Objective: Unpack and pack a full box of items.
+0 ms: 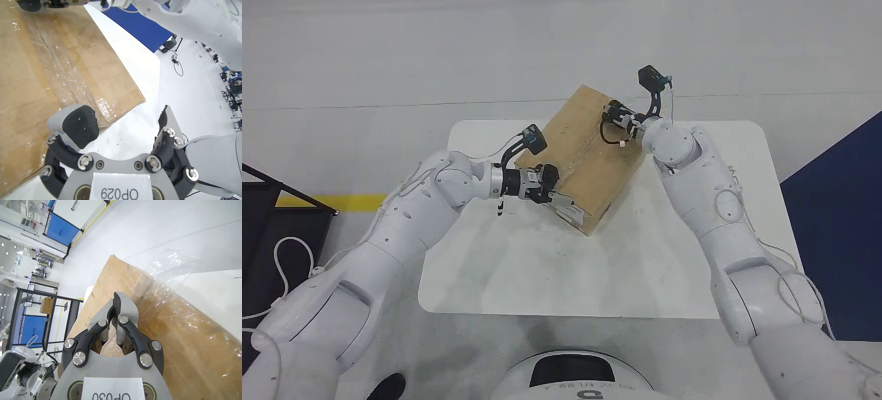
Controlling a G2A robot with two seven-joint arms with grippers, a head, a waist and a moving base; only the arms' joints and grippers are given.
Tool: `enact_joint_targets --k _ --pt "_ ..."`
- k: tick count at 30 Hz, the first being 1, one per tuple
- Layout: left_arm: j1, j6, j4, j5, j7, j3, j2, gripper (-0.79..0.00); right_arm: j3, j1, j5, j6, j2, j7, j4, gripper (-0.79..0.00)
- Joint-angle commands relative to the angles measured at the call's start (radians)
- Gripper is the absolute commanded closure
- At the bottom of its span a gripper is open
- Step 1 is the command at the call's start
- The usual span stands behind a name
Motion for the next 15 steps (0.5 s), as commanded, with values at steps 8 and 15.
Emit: enact_joint_targets --k 8,15 --pt "0.0 0.0 0.0 0.0 0.0 0.0 0.0 -0.785 -0.022 0.108 0.002 0.101 -0.027 -0.086 0.189 0.0" --pt "0.0 0.0 0.0 0.0 0.0 0.0 0.0 -0.785 0.0 0.143 0.05 0.117 -0.039 -0.228 0.253 0.0"
